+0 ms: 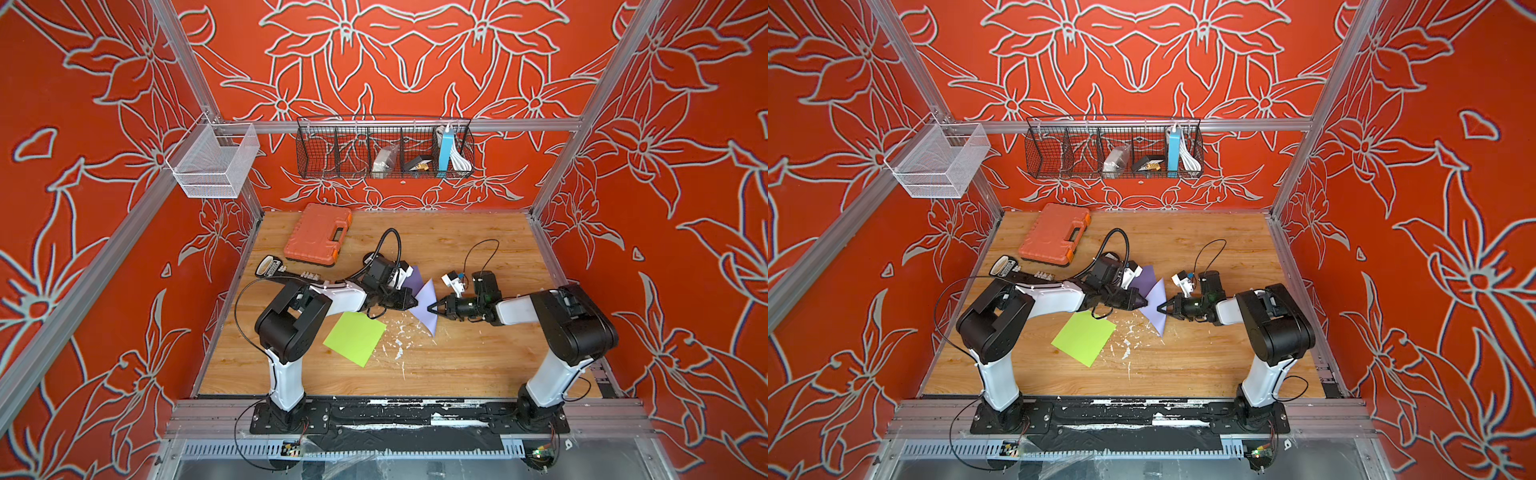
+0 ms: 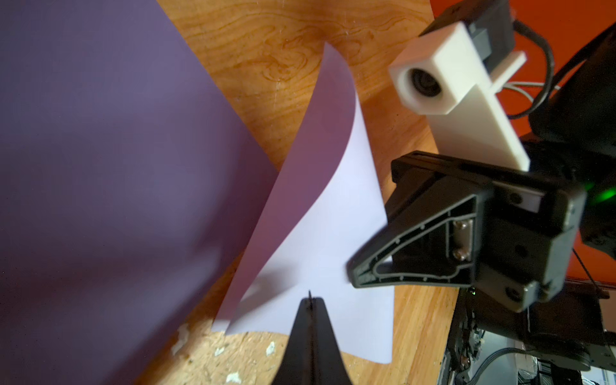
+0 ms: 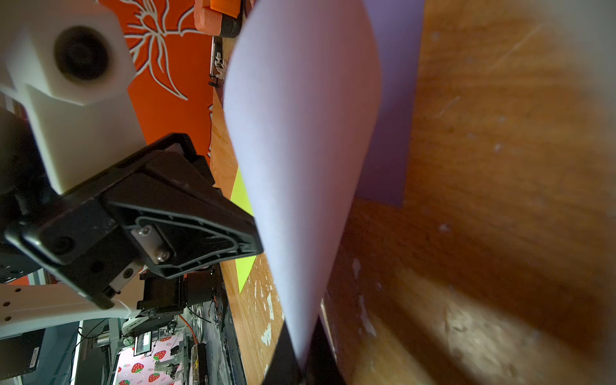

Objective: Fold the square paper diagonally
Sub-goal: Fold the paper at the center of the board.

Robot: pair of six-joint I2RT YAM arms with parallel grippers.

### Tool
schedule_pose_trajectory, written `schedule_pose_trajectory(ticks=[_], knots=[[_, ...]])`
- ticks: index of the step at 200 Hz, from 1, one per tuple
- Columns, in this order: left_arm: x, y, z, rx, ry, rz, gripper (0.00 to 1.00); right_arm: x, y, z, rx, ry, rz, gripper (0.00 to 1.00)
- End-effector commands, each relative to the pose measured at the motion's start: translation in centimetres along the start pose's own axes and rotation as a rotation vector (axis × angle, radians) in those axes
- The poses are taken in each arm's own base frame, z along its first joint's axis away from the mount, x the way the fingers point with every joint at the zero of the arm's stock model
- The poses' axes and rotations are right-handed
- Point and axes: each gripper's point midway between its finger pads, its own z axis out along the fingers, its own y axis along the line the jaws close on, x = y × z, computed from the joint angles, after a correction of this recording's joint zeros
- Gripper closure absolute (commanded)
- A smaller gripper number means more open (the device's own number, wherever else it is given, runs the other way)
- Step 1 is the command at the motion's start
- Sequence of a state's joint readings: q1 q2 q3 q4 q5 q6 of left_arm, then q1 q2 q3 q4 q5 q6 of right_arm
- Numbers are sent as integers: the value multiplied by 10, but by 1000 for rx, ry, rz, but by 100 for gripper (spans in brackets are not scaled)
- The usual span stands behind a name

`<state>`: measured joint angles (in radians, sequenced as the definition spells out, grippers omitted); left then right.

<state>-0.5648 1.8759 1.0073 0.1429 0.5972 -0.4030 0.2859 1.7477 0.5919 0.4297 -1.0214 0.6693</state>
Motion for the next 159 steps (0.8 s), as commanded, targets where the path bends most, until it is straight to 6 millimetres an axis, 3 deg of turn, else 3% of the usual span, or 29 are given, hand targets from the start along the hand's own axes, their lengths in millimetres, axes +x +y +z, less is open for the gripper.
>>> schedule_pose_trajectory(ticks=[1, 159], knots=[[4, -3, 7, 17, 25, 20, 100, 0, -6, 0, 5, -7, 9, 94], [12, 9, 23, -11, 79, -2, 100, 7, -16, 3, 18, -1, 45, 93]])
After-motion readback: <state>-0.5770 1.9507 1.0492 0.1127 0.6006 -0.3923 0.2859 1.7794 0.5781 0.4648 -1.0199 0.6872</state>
